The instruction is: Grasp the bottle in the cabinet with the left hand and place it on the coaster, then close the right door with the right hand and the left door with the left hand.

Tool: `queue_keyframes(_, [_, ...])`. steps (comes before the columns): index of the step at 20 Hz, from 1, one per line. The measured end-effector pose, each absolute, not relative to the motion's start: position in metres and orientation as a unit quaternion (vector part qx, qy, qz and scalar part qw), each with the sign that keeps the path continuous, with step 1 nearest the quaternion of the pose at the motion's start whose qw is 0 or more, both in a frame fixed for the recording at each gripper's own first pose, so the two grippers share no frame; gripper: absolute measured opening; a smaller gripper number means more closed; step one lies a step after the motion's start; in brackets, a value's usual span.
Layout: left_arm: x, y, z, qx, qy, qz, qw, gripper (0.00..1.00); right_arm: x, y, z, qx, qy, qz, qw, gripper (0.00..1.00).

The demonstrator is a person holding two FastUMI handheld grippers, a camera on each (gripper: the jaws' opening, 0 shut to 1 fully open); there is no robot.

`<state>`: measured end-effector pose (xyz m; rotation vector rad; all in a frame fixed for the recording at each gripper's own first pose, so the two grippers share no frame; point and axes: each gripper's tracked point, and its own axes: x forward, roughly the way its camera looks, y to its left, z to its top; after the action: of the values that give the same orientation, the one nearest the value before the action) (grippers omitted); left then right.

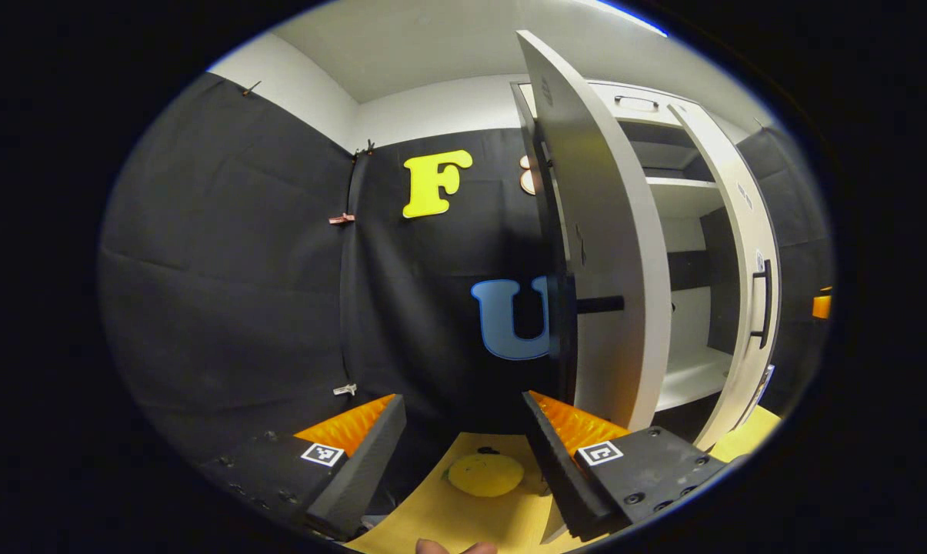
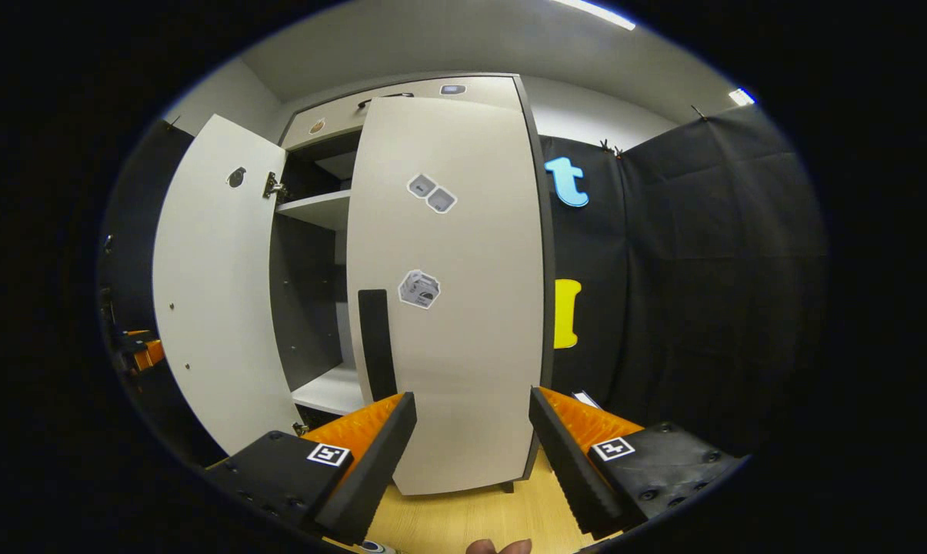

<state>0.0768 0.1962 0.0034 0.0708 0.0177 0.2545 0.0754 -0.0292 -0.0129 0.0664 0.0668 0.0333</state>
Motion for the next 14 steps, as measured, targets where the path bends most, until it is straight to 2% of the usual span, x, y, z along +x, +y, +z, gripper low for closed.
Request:
queue_keyframes(5, [0.076,0.185,0.006,0.040,0.010,0.100,0.994,0.92,0.063,-0.049,-0.011,0.032,0.033,-0.001,0.999,0.98])
queue_keyframes(14, [0.075,0.108,0.005,0.020,0.022,0.032,0.999,0.91,0.059,-0.070,-0.011,0.031,0.033,-0.008,0.999,0.98])
